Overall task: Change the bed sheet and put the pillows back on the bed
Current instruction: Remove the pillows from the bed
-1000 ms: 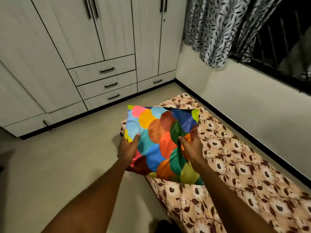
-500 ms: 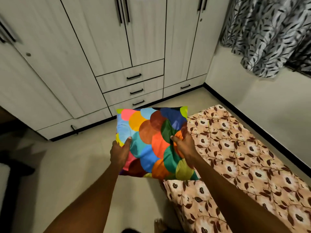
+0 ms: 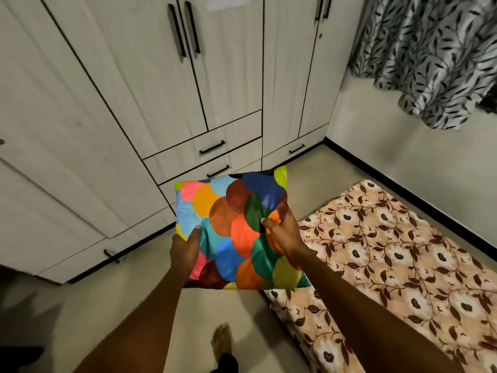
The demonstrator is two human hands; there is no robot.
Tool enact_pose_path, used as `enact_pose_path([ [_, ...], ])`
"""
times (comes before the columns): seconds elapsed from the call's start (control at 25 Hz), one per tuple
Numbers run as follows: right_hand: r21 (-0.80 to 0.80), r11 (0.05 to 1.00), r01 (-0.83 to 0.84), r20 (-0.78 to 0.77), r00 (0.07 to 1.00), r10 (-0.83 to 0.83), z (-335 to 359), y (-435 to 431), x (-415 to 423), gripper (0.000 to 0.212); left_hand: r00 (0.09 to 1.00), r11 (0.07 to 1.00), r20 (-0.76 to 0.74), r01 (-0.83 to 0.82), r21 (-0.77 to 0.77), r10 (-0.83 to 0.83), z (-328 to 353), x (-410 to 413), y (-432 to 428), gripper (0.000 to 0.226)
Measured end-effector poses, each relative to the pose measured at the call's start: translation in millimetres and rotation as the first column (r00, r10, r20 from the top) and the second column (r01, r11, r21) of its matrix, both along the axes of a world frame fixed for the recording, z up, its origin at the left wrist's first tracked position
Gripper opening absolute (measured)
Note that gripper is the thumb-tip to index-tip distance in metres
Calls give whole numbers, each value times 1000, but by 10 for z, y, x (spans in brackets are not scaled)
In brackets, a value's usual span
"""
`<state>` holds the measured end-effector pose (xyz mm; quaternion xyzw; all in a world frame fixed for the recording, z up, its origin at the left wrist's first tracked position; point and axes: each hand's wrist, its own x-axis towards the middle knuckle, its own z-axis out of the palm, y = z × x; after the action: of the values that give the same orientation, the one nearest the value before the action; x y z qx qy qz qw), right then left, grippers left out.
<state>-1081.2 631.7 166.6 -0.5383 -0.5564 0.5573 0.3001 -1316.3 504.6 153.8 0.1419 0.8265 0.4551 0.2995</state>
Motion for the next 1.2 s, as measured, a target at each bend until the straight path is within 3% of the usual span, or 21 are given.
enact_pose_path([
  [0.2, -8, 990, 144, -40, 989, -145, -7, 480, -686, 38, 981, 982, -30, 190, -11, -190, 37, -906, 947, 52],
  [0.36, -17, 965, 260, -79, 962, -261, -107, 860, -902, 44, 955, 955, -37, 295, -2, -295, -109, -1182, 1719, 82],
  [0.56, -92, 963, 252, -98, 961, -260, -13, 1568, -928, 66, 936, 930, 110, 346, -125, -333, -536, -1309, 2897, 101],
  [0.68, -120, 954, 274, -105, 952, -286, 11, 2035, -856, 78, 911, 900, 70, 412, -143, -406, -665, -1299, 3678, 102],
  [0.92, -84, 867, 492, -17, 869, -495, -129, 2951, -685, 49, 820, 815, -19, 567, -120, -572, -825, -990, 5006, 106],
  [1.04, -71, 820, 568, 15, 822, -569, -206, 3294, -568, 42, 778, 766, -4, 617, -179, -628, -619, -647, 5367, 86],
  [1.12, -93, 786, 611, 14, 790, -613, -246, 3522, -537, 50, 749, 721, -19, 631, -287, -663, -697, -464, 5647, 75],
  [1.2, -86, 738, 669, 39, 743, -668, -336, 3749, -519, 54, 658, 617, 11, 711, -337, -753, -873, -305, 5917, 71],
])
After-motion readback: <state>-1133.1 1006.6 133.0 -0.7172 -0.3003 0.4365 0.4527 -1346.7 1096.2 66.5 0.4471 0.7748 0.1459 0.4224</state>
